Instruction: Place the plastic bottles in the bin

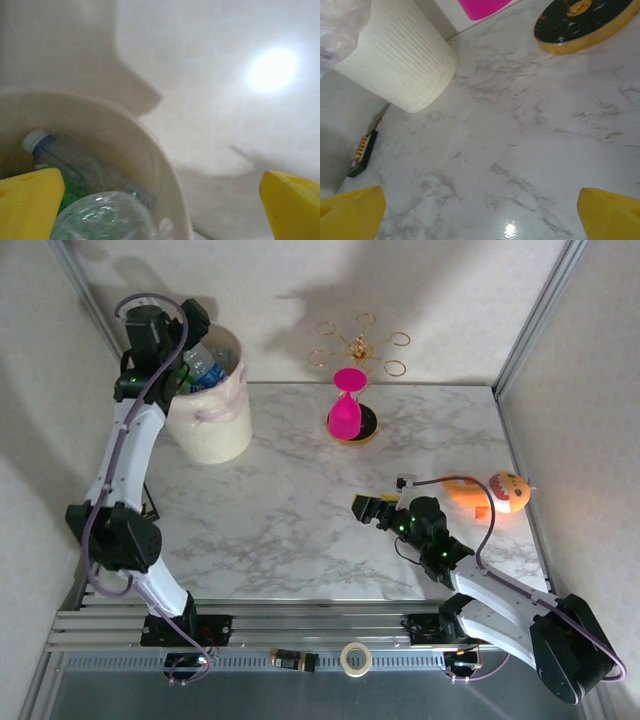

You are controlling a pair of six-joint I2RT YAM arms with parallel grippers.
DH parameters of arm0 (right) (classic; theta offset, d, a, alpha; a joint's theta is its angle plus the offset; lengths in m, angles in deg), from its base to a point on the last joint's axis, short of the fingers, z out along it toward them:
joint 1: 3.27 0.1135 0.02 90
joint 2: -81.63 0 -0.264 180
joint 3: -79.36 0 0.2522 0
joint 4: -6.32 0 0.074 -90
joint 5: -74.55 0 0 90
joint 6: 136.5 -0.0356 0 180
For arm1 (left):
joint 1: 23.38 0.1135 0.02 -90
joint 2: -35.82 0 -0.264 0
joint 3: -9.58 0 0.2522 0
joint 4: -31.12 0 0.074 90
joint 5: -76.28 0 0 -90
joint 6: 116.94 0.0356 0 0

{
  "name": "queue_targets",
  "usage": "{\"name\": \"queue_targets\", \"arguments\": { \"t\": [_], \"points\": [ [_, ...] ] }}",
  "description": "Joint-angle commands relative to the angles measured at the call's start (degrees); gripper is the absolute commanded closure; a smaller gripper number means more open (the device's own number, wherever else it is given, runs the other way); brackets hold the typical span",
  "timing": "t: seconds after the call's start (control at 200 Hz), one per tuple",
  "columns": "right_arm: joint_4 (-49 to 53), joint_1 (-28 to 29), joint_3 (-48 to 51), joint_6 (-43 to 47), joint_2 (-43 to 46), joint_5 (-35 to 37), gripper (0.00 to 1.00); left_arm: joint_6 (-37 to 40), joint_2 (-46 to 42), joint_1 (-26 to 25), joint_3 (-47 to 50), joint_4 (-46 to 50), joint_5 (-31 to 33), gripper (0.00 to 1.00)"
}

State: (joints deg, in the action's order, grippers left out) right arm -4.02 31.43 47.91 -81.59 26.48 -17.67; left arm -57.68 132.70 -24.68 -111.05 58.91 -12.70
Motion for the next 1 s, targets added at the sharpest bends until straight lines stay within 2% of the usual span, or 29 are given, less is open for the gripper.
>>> {"name": "queue_targets", "arguments": {
  "t": [0.0,0.265,0.376,0.471,0.706,0.996],
  "points": [
    [3.33,-0.05,-3.66,3.16,-0.68,5.7,0.01,1.97,-7.26,-0.19,4.49,-5.65,1.19,0.0],
    [12.61,-3.5,-9.73,12.04,-2.28,19.52,0.01,1.19,-24.31,-1.02,25.86,-18.08,0.61,0.0],
    [12.67,-5.49,-10.78,15.32,-2.88,23.5,0.01,-0.5,-29.73,-1.34,34.74,-22.98,-3.08,0.0],
    [13.01,-7.43,-12.06,16.94,-3.68,24.46,0.01,-1.23,-31.04,-1.72,39.09,-27.85,-9.14,0.0],
    [12.82,-8.89,-12.92,18.65,-4.35,25.42,0.01,-4.4,-21.69,-3.01,32.56,-28.96,-23.63,0.0],
    [4.41,-12.72,-6.57,21.91,-4.52,31.65,0.01,-3.05,-13.35,-5.82,24.75,-28.79,-23.68,0.0]
  ]
}}
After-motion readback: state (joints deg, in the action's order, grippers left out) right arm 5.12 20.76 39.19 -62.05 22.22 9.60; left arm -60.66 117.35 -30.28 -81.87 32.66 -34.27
